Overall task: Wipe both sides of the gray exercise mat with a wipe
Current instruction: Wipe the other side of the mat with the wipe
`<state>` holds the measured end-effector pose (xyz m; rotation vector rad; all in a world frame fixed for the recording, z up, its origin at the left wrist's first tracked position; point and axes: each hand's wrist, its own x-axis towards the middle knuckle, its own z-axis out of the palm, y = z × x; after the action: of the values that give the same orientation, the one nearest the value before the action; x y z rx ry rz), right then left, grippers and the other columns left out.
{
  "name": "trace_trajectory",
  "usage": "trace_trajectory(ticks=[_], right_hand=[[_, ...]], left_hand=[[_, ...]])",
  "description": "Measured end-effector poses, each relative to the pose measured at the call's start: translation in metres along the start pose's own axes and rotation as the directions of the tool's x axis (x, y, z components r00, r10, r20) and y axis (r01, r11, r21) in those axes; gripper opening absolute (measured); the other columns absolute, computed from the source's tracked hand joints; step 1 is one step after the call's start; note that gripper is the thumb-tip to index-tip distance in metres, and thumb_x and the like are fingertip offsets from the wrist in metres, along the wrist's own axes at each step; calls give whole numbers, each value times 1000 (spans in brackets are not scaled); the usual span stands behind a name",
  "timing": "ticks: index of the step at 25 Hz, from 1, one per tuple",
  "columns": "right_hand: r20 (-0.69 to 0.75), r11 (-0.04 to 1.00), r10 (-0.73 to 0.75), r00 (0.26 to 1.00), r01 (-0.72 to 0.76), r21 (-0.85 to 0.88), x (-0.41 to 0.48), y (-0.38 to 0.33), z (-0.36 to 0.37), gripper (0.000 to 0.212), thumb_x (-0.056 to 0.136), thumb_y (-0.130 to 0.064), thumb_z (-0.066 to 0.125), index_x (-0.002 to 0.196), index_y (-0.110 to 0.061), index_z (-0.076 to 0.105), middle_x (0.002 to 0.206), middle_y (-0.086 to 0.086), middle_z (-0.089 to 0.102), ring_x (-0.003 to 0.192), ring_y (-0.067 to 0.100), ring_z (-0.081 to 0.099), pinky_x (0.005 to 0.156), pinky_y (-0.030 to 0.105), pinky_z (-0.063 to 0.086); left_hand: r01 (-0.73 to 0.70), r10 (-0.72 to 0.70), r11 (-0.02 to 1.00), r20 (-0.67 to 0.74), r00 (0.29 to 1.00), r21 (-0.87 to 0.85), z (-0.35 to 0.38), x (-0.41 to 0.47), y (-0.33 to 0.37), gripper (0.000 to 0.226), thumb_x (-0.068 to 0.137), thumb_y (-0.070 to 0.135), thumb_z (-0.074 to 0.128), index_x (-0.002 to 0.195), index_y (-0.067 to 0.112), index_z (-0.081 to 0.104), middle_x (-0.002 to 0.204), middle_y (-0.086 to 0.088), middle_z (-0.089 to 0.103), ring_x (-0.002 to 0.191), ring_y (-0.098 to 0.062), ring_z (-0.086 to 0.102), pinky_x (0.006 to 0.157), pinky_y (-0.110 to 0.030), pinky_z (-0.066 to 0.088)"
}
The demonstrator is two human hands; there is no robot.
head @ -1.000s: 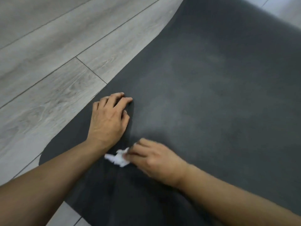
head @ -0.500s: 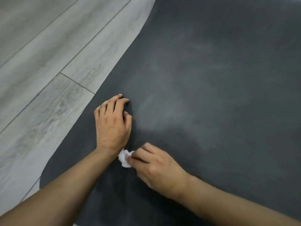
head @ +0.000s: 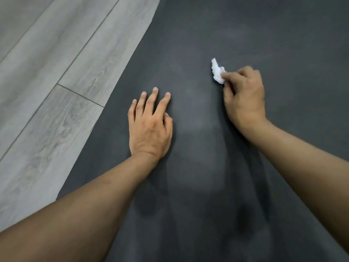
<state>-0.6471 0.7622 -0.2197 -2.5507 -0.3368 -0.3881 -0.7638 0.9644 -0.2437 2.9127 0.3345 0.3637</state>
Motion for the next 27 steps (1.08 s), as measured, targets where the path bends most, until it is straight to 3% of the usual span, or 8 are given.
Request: trace_trajectory(ticks=[6,9,13,15,17,19,22,27], right_hand=[[273,977,-142,951,90,195,-175,-50,-66,36,83,4,64,115,-12,71,101,4,65,88,24,54,83,29,47],[480,964,-213,851,102,247,-238,-78,-95,33,86,0,64,116,-15,70,99,0,63,85,23,54,80,29,49],[568,846,-520,638,475,241,-191,-58,-99,16,98,-13,50,104,-15,65,95,3,59,83,25,53,72,36,50],[459,874,-442,770,485,28,-141,-30,-88,11,96,-13,52,95,-11,63,92,9,57,82,31,52,71,42,49],[262,963,-125,957,181,-202,-101,-10,-80,10,92,-11,55,94,-6,64,92,14,56,84,35,51,72,44,47],[137,970,129,982,-97,-223,-102,-16,-68,13,91,-10,55,93,-5,67,91,15,57,84,36,52,71,44,46],[176,998,-38,984,48,-50,-175,-81,-58,11,88,-9,58,92,-8,68,86,11,55,77,31,50,68,44,46],[499,753,-646,577,587,296,-289,-142,-78,22,99,-9,46,112,-8,65,94,7,59,79,26,50,71,37,47]], left_hand=[[-11,12,1000,93,996,-14,-8,3,-1,52,96,30,39,147,29,52,157,-4,45,147,-29,37,123,-46,21],[-3,8,999,157,988,-32,-9,2,-3,53,97,32,37,148,30,49,159,-3,42,149,-28,34,124,-45,18],[-10,13,1000,97,995,-29,-5,-1,-4,51,97,32,38,146,30,51,157,-4,44,147,-28,35,123,-46,20],[-2,6,999,87,996,-43,-4,2,-4,50,97,32,39,146,30,51,157,-4,44,148,-28,35,123,-45,19],[10,-4,998,98,995,-59,-4,2,-3,50,98,32,40,147,31,50,159,-3,41,149,-27,31,124,-44,16],[4,9,996,152,988,-85,-6,4,-3,49,101,31,40,150,31,45,162,-2,35,152,-27,25,126,-43,11],[-16,62,990,323,944,-140,-22,12,-10,50,106,30,39,156,29,34,167,-3,23,155,-28,14,127,-42,4],[-159,168,986,420,892,-57,-70,-50,-37,50,104,32,48,153,26,40,164,-7,31,151,-31,28,120,-50,22]])
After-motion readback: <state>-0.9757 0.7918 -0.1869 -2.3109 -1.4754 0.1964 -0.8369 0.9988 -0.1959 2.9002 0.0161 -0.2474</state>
